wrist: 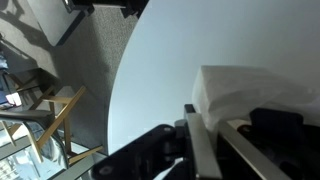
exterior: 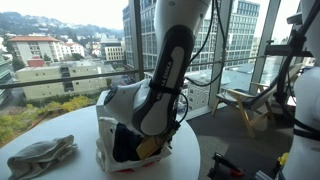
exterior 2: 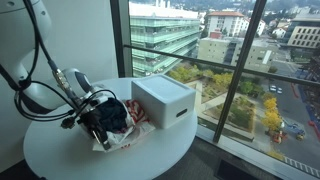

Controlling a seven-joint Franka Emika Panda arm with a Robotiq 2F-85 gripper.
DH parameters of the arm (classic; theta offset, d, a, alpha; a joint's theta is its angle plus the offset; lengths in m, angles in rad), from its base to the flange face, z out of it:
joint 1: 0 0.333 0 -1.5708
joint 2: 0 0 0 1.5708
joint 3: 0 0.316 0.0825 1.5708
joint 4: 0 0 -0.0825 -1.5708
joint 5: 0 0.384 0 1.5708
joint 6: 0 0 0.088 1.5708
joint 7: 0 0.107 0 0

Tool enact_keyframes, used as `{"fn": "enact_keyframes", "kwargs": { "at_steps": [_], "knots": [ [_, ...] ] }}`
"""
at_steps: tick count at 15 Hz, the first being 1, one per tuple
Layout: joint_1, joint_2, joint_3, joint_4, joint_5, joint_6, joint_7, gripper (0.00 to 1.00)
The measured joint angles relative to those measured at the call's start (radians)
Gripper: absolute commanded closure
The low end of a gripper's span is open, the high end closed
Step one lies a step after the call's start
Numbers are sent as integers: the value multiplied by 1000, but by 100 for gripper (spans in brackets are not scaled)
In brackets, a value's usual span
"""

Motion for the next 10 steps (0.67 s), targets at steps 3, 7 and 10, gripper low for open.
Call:
{"fn": "enact_keyframes", "kwargs": {
  "at_steps": [3, 7, 10],
  "knots": [
    [30, -9, 34, 29, -102, -156, 76, 91],
    [50, -41, 113, 66, -219, -384, 125, 92],
    [56, -66, 173, 94, -305, -545, 132, 92]
  ]
}}
